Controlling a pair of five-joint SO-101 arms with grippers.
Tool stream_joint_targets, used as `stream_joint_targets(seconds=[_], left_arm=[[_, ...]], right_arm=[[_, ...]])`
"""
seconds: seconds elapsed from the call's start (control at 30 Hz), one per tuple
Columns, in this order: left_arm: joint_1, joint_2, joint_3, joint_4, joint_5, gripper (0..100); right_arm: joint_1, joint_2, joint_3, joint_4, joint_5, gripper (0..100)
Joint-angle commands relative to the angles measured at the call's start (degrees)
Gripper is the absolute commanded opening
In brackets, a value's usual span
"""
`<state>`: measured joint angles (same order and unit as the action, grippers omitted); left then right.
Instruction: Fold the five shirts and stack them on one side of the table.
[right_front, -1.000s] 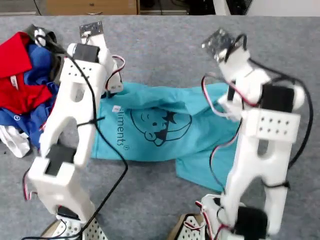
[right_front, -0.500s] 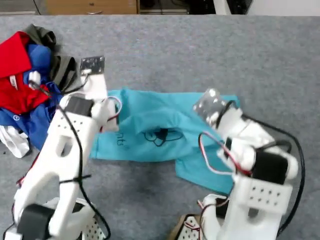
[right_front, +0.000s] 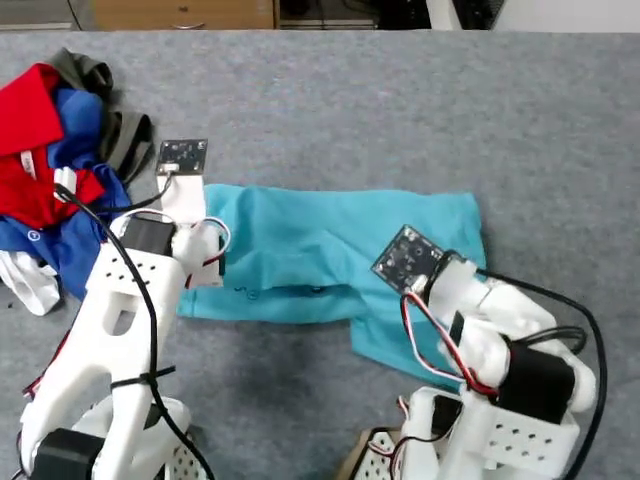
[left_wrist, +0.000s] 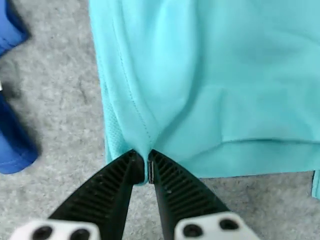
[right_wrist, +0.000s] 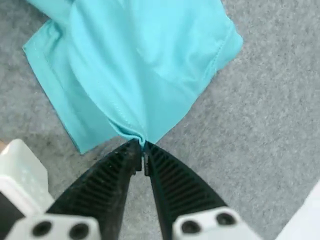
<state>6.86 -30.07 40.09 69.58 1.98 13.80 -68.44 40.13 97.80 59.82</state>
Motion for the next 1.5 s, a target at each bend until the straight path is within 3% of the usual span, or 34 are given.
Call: stream_joint_targets(seconds=[0.0,1.1,1.3,1.47], left_arm=[[-1.6,-1.3,0.1,-1.6,-1.2,2],[0.9,-1.3,7.9,-2.2,-7.1,2],[-1.1,-1.5,4.8,3.3,-4.3,21],[-4.4,-1.7,0.0,5.7,-2.7,23]], right_arm=[[1.6,-1.7,-0.3,2.2,1.5,0.4],[2.2,-8.7,10.8,4.1,4.5,2.9],[2.2,-8.7,10.3,4.2,6.4,15.3],[2.2,-8.2,8.5,4.3,6.8,15.4]])
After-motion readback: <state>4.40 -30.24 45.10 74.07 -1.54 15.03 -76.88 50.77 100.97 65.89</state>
